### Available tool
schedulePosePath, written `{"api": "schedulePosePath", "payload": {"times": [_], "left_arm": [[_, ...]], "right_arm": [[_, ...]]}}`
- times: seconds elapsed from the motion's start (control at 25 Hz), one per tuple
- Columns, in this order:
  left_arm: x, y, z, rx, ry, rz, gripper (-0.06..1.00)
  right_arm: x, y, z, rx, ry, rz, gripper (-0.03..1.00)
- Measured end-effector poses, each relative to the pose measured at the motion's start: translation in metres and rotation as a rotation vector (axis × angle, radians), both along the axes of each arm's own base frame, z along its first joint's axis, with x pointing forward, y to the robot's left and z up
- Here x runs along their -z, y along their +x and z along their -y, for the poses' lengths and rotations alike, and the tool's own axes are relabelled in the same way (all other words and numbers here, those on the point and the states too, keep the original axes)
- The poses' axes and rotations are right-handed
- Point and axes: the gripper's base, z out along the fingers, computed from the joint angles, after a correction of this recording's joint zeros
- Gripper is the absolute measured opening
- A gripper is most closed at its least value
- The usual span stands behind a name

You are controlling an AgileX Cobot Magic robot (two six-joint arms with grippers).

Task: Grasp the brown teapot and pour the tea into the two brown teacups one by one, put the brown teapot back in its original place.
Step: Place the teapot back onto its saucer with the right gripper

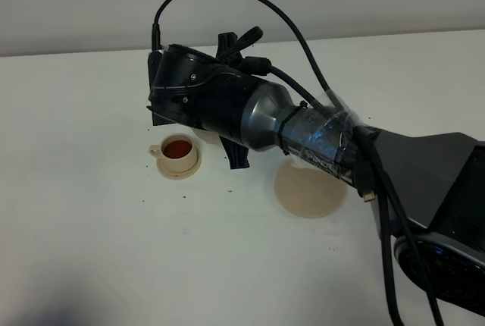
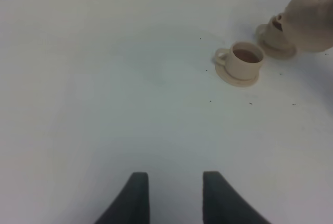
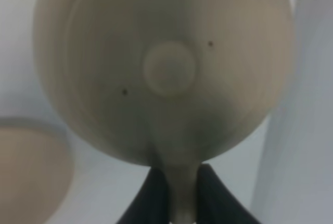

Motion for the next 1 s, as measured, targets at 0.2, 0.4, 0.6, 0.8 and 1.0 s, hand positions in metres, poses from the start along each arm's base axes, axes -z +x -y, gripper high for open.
{"api": "schedulePosePath", "payload": {"times": [0.2,0.4,0.6,0.8,1.0], "left_arm": [[0.000,0.000,0.000,0.000,0.000,0.000,0.28],[0.000,0.000,0.000,0.000,0.000,0.000,0.28],[0.000,0.000,0.000,0.000,0.000,0.000,0.28],[0.000,0.000,0.000,0.000,0.000,0.000,0.28],[0.000,0.000,0.000,0.000,0.000,0.000,0.28]], "right_arm": [[0.006,0.001,0.003,0.036,0.065,-0.117,0.11],[0.010,0.001,0.005,0.055,0.110,-0.202,0.11],[0.012,0.002,0.006,0.052,0.131,-0.254,0.11],[0.013,-0.001,0.005,0.029,0.138,-0.289,0.11],[0.014,-0.001,0.005,0.024,0.146,-0.310,0.11]]}}
